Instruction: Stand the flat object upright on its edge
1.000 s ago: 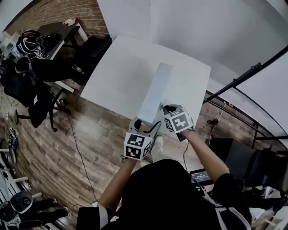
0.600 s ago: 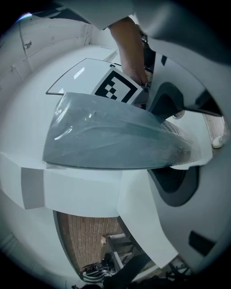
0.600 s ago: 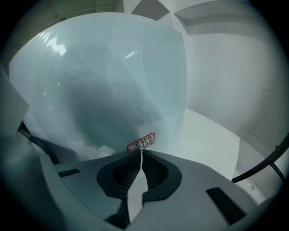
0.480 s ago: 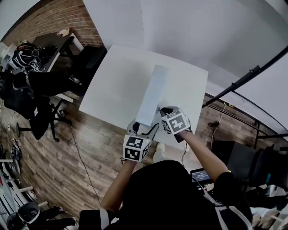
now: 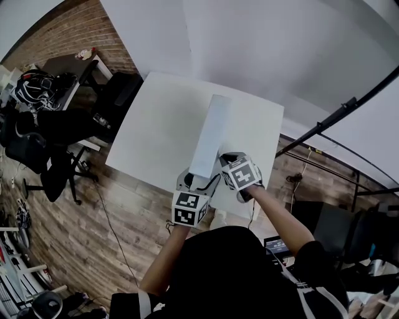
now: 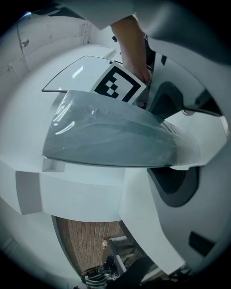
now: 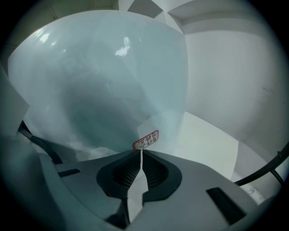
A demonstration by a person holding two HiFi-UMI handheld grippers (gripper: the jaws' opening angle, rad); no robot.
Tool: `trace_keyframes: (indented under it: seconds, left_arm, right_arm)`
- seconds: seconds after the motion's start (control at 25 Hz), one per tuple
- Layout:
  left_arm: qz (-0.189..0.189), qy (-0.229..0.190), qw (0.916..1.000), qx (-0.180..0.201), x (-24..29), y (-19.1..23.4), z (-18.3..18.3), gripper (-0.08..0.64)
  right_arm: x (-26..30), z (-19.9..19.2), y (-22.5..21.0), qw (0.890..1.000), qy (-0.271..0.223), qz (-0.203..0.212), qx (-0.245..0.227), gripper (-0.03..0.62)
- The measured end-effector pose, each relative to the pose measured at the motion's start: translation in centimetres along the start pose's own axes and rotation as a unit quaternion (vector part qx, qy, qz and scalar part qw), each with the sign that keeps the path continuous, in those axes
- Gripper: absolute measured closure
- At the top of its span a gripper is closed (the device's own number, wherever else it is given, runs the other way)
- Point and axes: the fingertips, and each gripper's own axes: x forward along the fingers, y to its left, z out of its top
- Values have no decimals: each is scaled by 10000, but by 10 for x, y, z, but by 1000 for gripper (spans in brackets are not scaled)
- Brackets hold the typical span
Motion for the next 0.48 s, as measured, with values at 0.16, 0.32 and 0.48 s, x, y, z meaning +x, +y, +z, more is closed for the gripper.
trace_keyframes:
  seconds: [0.16,0.32,0.48]
  left_arm:
    - [47,-22,10000,-50,11,-3,6,244]
    - [82,-50,9999,-78,21,-6,12,242]
    - [58,15,10000,-70,25,-8,16,241]
  right_arm:
    - [-1,0,-11,10000,-35,31,86,545]
    - [-4,1,-21,9998,-83,10,179,545]
    - [-7,10,-21,9997,-202,80,92,545]
